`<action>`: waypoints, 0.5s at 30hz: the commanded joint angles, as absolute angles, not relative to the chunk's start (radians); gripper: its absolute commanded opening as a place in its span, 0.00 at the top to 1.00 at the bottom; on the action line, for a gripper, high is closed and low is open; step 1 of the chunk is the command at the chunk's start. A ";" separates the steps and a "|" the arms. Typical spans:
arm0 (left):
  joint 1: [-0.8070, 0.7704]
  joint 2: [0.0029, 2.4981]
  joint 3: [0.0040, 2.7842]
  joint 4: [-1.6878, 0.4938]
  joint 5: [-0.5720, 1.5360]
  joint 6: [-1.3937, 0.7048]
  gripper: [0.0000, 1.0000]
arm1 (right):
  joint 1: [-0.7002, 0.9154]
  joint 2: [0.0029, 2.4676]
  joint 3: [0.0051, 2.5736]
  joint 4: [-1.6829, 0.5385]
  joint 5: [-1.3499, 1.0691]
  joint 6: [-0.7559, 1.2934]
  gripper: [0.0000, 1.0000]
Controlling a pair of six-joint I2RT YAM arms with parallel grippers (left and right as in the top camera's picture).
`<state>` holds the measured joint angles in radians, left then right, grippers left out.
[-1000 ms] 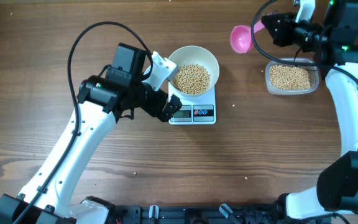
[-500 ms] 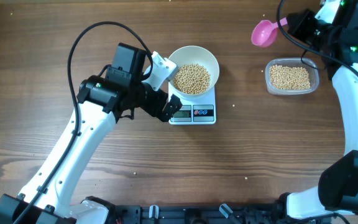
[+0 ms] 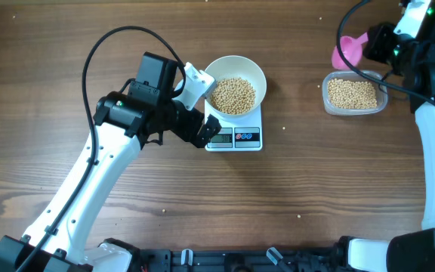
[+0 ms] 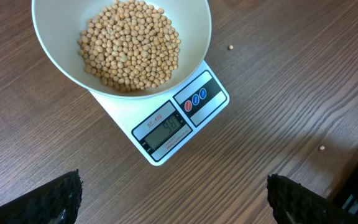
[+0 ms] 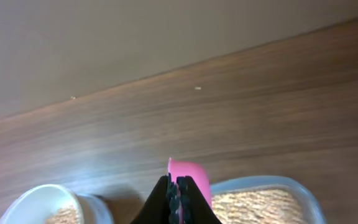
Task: Scoop item into bowl and weigh 150g on scale
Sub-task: 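Move the empty scoop with the right gripper back into the tub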
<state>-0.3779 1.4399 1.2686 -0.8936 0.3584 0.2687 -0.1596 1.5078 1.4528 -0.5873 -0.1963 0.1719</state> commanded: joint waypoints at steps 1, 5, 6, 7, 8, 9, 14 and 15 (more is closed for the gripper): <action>-0.379 1.436 1.279 -0.892 0.374 0.284 0.00 | -0.159 1.483 1.460 -0.607 0.006 0.099 0.96; -0.379 1.436 1.279 -0.892 0.374 0.284 0.00 | -0.149 1.483 1.460 -0.639 0.099 0.027 0.96; -0.379 1.436 1.279 -0.892 0.374 0.284 0.00 | -0.135 1.485 1.460 -0.645 0.117 0.012 0.96; -0.379 1.436 1.279 -0.892 0.374 0.284 0.00 | -0.115 1.494 1.460 -0.646 0.141 -0.010 0.96; -0.379 1.436 1.279 -0.892 0.374 0.284 0.00 | -0.094 1.504 1.460 -0.648 0.171 -0.027 0.96; -0.379 1.436 1.279 -0.892 0.374 0.284 0.00 | -0.074 1.516 1.460 -0.651 0.216 -0.027 0.96; -0.379 1.436 1.279 -0.892 0.374 0.284 0.00 | -0.045 1.559 1.460 -0.664 0.258 -0.028 0.96; -0.379 1.436 1.279 -0.892 0.374 0.284 0.00 | -0.045 1.570 1.460 -0.669 0.258 -0.028 0.96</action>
<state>-0.3779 1.4399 1.2686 -0.8936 0.3584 0.2687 -0.0456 1.5402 1.4528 -0.6621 0.2165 -0.0135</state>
